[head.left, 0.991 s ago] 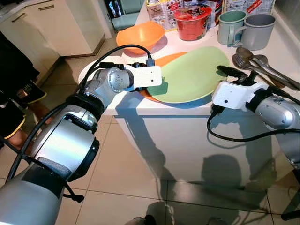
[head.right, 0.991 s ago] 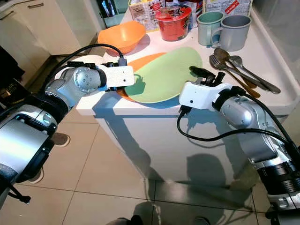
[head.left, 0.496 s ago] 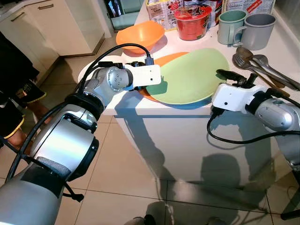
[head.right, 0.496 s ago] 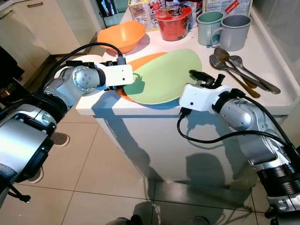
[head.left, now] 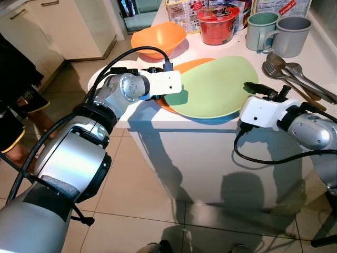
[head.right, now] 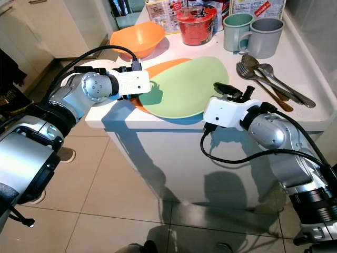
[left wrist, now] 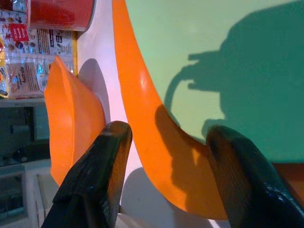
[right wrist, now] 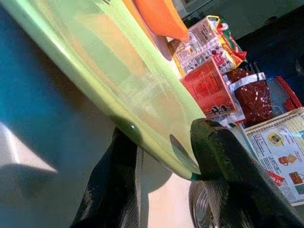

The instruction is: Setting the table

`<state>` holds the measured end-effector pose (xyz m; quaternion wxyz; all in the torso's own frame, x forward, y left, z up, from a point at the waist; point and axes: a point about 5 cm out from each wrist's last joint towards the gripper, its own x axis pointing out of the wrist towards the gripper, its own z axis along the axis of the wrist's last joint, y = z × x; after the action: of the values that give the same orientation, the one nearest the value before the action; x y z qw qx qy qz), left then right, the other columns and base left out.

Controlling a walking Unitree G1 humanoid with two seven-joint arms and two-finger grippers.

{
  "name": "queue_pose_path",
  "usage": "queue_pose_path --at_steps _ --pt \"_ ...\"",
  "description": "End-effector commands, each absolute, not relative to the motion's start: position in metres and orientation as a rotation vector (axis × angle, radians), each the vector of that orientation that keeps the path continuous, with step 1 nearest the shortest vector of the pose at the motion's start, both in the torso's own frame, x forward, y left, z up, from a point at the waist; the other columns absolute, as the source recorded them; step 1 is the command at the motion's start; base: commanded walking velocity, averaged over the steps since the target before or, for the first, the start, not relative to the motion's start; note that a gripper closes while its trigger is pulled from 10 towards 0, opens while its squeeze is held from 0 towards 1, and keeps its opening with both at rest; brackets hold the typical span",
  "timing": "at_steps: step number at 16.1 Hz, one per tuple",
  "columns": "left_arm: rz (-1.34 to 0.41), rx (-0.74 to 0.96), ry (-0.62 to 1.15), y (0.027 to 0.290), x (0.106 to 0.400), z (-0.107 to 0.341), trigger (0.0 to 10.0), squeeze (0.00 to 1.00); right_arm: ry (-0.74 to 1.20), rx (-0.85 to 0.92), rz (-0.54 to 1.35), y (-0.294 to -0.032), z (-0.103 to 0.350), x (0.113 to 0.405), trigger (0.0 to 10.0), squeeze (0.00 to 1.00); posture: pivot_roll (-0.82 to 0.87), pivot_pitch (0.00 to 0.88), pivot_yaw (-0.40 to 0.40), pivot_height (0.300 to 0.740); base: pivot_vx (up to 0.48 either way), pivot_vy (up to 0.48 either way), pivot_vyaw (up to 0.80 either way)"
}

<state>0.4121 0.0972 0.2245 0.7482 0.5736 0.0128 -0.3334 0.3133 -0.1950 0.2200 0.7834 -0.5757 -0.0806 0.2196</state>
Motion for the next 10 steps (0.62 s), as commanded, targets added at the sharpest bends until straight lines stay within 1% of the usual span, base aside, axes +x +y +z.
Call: queue_pose_path --at_steps 1,10 --pt "-0.844 1.257 0.210 0.1006 0.4002 0.1749 10.0 0.00 -0.296 -1.169 0.495 -0.1792 0.2368 0.3087 0.0 0.00 -0.12 0.128 0.186 0.740 0.000 0.000 0.00" --pt "-0.844 1.257 0.210 0.1006 0.4002 0.1749 10.0 0.00 -0.296 -1.169 0.495 -0.1792 0.2368 0.3087 0.0 0.00 -0.12 0.128 0.186 0.740 0.000 0.000 0.00"
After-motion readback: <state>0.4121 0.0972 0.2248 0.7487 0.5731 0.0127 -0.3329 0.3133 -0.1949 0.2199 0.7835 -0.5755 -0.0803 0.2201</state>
